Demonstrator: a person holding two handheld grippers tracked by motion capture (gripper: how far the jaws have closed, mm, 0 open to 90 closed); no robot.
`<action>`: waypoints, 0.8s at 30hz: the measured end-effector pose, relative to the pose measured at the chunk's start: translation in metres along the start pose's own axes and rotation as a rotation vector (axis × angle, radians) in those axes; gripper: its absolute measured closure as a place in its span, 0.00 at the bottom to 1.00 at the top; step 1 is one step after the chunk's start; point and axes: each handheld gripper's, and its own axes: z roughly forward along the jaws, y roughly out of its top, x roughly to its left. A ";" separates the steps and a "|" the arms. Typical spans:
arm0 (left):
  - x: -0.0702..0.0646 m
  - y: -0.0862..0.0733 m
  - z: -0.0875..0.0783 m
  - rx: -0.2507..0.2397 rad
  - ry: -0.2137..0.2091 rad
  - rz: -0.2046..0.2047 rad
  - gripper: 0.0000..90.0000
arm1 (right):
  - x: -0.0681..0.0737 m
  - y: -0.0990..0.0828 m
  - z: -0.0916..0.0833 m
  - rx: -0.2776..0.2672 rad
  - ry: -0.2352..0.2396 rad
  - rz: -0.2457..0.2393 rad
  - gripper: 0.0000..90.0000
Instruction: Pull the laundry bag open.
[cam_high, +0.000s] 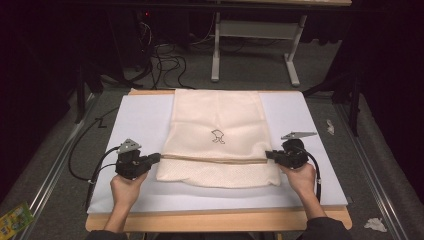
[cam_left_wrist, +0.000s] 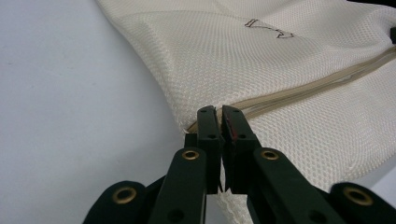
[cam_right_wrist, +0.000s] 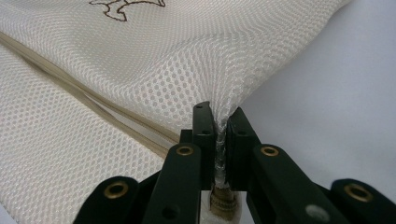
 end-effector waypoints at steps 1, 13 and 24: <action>0.000 -0.001 0.000 0.004 0.003 0.002 0.96 | 0.000 0.000 0.000 0.003 0.002 0.004 0.96; -0.004 -0.009 0.008 0.032 0.021 0.013 0.96 | -0.004 -0.008 0.008 0.023 0.001 0.019 0.95; -0.007 -0.014 0.017 0.077 0.041 0.020 0.96 | -0.005 -0.012 0.016 0.048 -0.017 0.022 0.93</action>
